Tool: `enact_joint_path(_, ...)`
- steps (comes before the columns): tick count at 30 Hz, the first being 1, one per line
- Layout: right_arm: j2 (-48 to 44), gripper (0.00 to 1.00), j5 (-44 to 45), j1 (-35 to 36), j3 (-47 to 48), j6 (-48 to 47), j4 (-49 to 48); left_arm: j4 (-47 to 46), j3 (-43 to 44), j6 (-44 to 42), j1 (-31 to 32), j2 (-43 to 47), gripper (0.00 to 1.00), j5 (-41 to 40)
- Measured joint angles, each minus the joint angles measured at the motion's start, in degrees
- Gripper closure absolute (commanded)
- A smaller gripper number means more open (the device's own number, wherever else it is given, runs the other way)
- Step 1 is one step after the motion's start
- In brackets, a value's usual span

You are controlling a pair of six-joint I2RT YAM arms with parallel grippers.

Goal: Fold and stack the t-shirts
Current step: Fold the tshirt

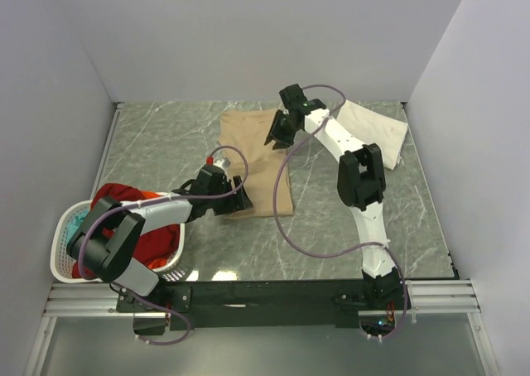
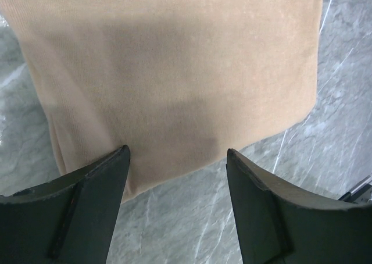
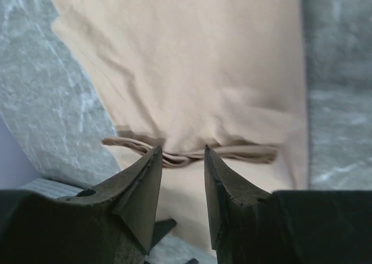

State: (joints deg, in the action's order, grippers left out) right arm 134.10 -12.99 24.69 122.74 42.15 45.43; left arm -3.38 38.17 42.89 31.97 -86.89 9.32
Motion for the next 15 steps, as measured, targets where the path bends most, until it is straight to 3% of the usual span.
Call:
enact_joint_path(7, -10.34, 0.58, -0.63, -0.31, -17.29, -2.49, -2.38, 4.52, 0.00, -0.37, 0.70, 2.23, 0.25, -1.27)
enact_joint_path(15, -29.22, 0.58, -1.01, -0.07, -41.55, -5.88, -6.88, 16.20, 0.31, -0.20, 1.38, 10.71, 0.22, -5.29)
